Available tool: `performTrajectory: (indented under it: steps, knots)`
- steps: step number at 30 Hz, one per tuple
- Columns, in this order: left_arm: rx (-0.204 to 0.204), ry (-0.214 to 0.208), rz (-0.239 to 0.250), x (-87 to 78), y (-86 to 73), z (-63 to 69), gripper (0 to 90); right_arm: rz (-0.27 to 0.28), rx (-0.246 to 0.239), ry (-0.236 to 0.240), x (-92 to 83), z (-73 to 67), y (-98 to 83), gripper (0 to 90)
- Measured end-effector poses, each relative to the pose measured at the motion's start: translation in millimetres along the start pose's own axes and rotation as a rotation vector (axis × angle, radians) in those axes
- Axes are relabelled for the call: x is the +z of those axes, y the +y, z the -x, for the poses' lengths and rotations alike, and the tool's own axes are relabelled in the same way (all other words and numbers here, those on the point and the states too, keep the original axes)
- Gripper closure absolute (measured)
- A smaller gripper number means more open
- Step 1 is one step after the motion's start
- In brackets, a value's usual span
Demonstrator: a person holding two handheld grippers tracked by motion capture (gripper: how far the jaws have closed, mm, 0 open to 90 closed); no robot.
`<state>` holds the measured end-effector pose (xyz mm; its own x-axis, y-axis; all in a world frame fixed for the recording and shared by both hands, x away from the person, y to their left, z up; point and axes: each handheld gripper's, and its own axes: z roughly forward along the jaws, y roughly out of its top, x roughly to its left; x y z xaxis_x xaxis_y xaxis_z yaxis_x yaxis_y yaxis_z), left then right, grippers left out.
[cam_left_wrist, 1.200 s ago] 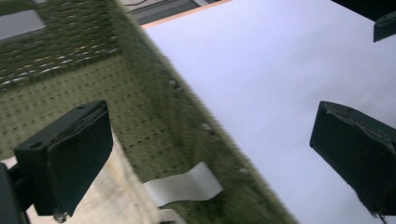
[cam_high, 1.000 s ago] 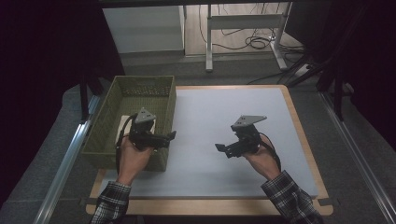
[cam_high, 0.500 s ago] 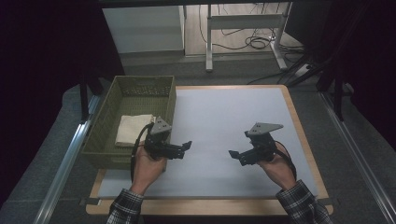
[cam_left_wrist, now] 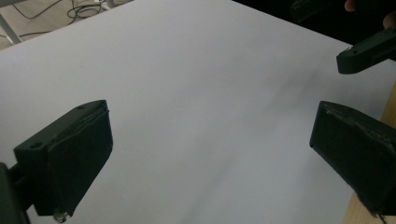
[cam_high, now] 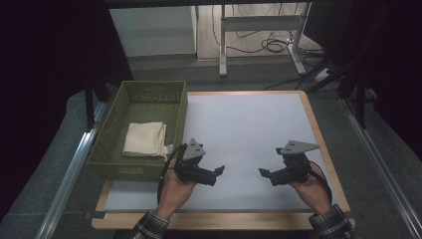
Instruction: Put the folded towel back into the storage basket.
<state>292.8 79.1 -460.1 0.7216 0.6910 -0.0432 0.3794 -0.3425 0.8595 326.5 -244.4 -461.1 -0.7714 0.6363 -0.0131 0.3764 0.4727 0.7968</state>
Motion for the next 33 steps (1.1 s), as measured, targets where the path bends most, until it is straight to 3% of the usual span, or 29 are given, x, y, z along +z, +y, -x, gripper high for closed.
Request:
performTrajectory:
  steps: [7, 13, 21, 33]
  knots:
    - [0.004, -0.007, -0.021, 12.1, -20.8, 10.0, 0.0, -0.005, 0.031, -0.023, -5.0, 2.2, -25.9, 1.4]
    - [-0.031, -0.019, -0.032, 18.8, -41.7, 12.5, 0.0, -0.022, 0.044, -0.05, -3.4, 1.6, -45.0, 1.4]
    - [-0.048, -0.012, -0.05, 24.1, -69.0, 15.0, 0.0, -0.038, 0.058, -0.061, 2.4, -2.4, -65.7, 1.4]
    - [-0.053, 0.047, -0.123, 22.6, -90.6, 21.4, 0.5, -0.069, 0.053, -0.087, 10.6, -6.8, -85.7, 1.5]
